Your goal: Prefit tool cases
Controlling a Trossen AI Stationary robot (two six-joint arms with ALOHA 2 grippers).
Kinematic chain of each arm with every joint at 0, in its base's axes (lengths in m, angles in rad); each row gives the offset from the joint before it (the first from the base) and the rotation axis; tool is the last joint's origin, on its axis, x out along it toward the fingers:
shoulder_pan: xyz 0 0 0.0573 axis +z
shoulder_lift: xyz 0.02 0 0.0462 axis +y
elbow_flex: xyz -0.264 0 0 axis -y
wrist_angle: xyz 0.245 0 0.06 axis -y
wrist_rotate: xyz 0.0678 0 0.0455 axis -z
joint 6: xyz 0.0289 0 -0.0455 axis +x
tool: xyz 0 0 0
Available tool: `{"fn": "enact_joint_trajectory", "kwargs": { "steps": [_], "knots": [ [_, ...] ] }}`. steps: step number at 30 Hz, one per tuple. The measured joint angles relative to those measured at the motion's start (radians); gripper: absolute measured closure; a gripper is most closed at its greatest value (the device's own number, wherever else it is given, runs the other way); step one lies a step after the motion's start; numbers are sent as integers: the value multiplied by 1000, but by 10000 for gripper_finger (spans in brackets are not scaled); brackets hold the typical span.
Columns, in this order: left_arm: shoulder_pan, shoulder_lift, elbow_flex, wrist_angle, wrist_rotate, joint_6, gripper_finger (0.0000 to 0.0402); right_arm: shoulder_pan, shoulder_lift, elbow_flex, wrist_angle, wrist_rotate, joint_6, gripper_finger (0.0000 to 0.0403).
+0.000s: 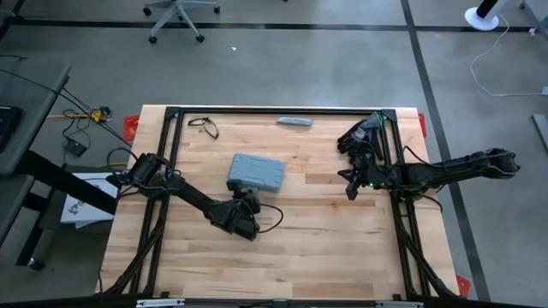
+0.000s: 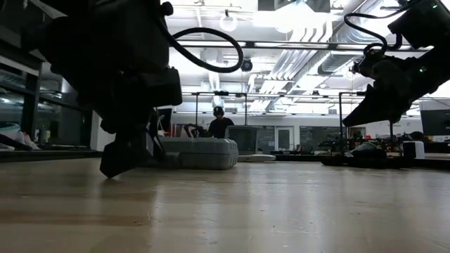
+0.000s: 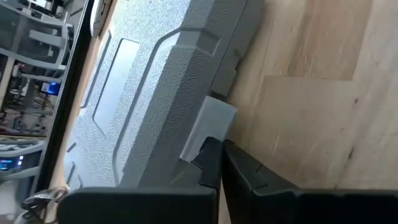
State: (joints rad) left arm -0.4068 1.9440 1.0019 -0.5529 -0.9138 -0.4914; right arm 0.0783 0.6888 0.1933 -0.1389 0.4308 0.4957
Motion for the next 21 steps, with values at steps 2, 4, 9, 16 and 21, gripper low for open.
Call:
{"fn": "enact_joint_trajectory", "kwargs": {
  "steps": [2,4,9,16,21],
  "knots": [
    [-1,2,14,-23,-9,7,401,6,0,0,0,7,0,403],
    [-1,2,22,-38,-20,18,401,10,0,0,0,14,0,403],
    [-1,1,37,-36,-63,39,401,21,0,0,0,18,1,403],
    [1,-43,71,-57,-110,60,401,29,0,0,0,19,1,403],
    [9,-105,72,-65,-145,98,401,29,0,0,0,32,1,403]
  ]
}}
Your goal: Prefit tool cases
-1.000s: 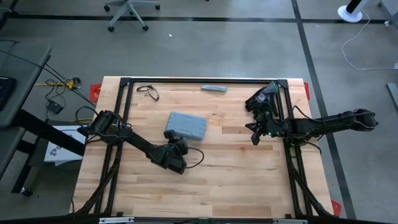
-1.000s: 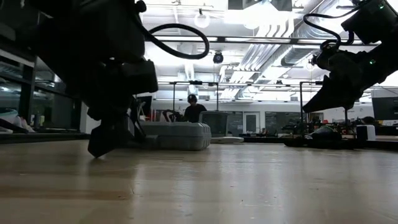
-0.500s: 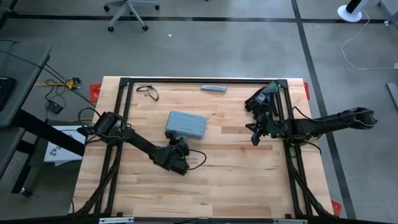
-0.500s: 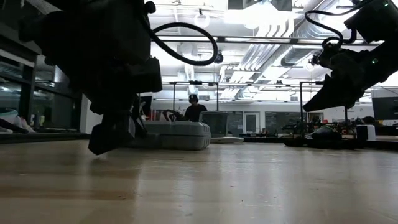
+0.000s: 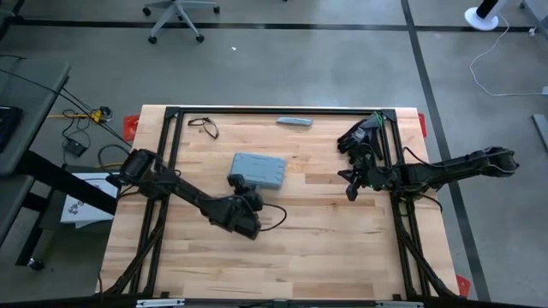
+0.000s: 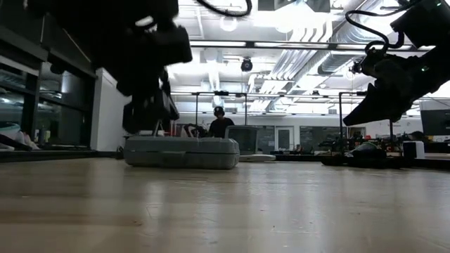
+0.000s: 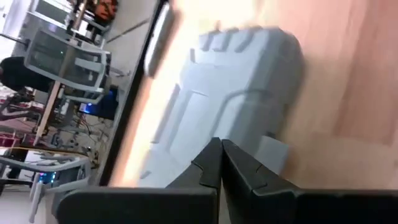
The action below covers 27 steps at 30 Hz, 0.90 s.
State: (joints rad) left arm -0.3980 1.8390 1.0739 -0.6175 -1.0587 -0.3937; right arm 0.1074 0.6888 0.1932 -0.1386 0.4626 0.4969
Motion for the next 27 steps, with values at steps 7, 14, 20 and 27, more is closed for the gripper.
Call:
{"fn": "enact_joint_trajectory", "kwargs": {
  "steps": [7,14,20,27],
  "knots": [
    [57,-26,0,-90,24,18,401,0,0,0,0,0,24,403],
    [123,-80,-37,-373,30,-235,401,0,68,0,114,-10,62,403],
    [155,-329,-254,-277,126,-335,402,0,296,0,382,-49,17,403],
    [251,-666,-593,109,350,-371,402,-13,617,0,752,-103,-6,403]
  ]
}}
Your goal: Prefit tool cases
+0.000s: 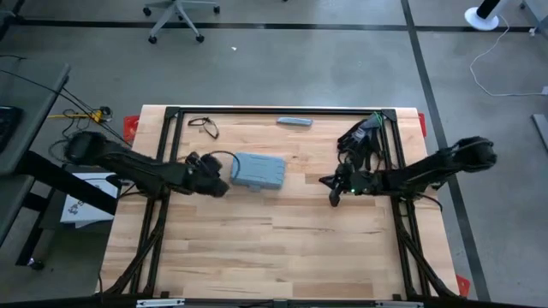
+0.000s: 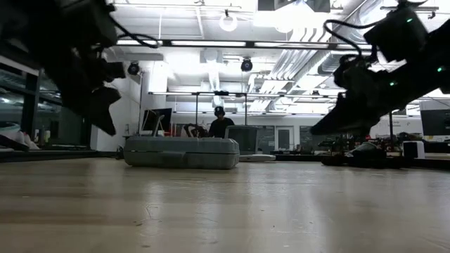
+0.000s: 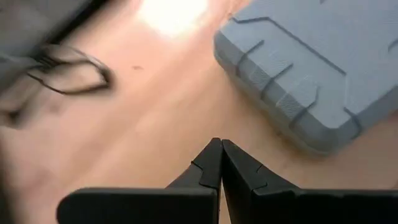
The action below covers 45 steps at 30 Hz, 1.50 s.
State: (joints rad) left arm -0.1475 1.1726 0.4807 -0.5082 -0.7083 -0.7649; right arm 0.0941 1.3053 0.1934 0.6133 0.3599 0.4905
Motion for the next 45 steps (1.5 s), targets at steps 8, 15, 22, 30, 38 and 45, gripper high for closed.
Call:
{"fn": "enact_joint_trajectory", "kwargs": {
  "steps": [8,15,22,30,38,45],
  "knots": [
    [114,-99,-242,449,92,26,402,-71,279,105,169,-42,-2,403],
    [151,-27,-255,564,135,43,402,-160,456,296,132,-172,-54,403],
    [161,148,-255,683,178,27,402,-186,580,402,47,-205,-50,403],
    [139,344,-211,950,202,43,401,-149,584,402,54,-202,-21,403],
    [32,447,-110,909,118,-2,401,-37,575,399,-9,-91,60,403],
    [-91,455,-98,936,164,-114,401,98,467,402,-244,-8,141,403]
  ]
}}
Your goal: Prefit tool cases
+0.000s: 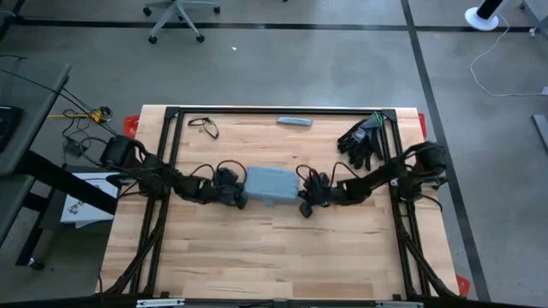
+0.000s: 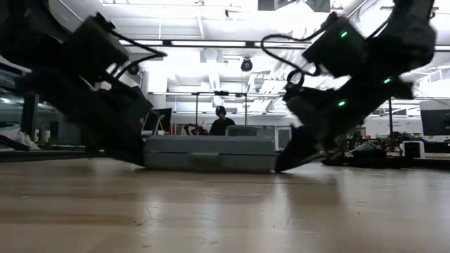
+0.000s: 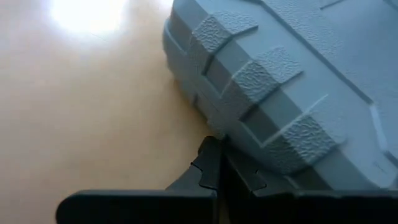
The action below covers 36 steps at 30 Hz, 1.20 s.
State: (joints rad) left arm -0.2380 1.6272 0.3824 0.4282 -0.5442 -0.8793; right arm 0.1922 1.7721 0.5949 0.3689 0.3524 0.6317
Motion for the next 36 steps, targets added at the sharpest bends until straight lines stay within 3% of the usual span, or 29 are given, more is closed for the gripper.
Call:
{"fn": "enact_joint_trajectory", "kwargs": {
  "steps": [4,10,22,36],
  "knots": [
    [-59,0,5,38,69,-33,401,62,-91,-2,-183,40,55,403],
    [-115,0,11,44,32,-48,401,143,-158,-2,-363,138,159,403],
    [-200,0,78,-39,4,-56,401,197,-160,-2,-312,189,154,403],
    [-191,-1,126,-104,-60,-27,401,195,-161,-2,-239,121,85,403]
  ]
}}
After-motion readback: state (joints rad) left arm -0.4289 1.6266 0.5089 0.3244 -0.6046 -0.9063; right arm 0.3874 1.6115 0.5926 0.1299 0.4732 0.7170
